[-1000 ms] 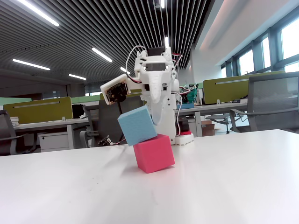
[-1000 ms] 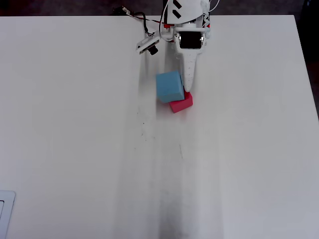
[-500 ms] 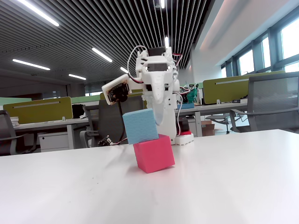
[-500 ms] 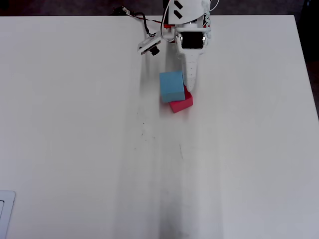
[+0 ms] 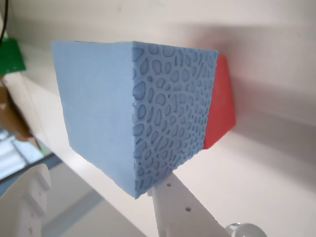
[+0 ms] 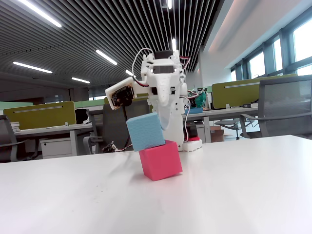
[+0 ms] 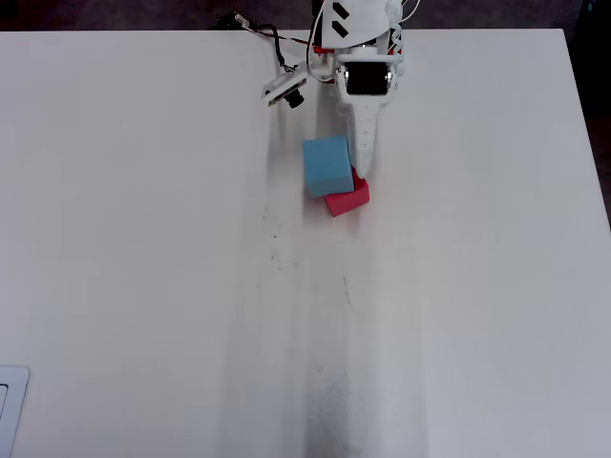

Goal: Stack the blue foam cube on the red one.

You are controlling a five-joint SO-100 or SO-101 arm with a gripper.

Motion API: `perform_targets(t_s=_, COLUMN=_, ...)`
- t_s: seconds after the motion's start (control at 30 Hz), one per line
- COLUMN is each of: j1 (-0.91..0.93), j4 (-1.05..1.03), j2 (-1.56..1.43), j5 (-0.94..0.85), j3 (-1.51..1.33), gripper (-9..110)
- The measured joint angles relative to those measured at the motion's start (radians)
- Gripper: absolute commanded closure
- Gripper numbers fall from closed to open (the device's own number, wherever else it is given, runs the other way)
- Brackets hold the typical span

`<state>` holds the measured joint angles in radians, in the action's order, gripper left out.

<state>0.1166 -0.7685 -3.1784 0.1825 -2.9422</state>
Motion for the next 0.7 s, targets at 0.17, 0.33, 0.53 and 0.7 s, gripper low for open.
perform_targets(t_s=0.17, j1=0.000, j4=0.000, j2=0.000, j5=0.000, j3=0.000, gripper=78)
perform_targets(t_s=0.33, j1=0.000, j4=0.000, j2=0.000, j5=0.000, j3=0.000, gripper=78)
perform_targets(t_s=0.53, j1=-0.003, j4=0.018, j2=0.000, j5=0.000, j3=-0.009, gripper=78)
perform_targets(t_s=0.7, j1=-0.026, j4=0.009, j2=0.000, j5=0.000, j3=-0.009, gripper=78)
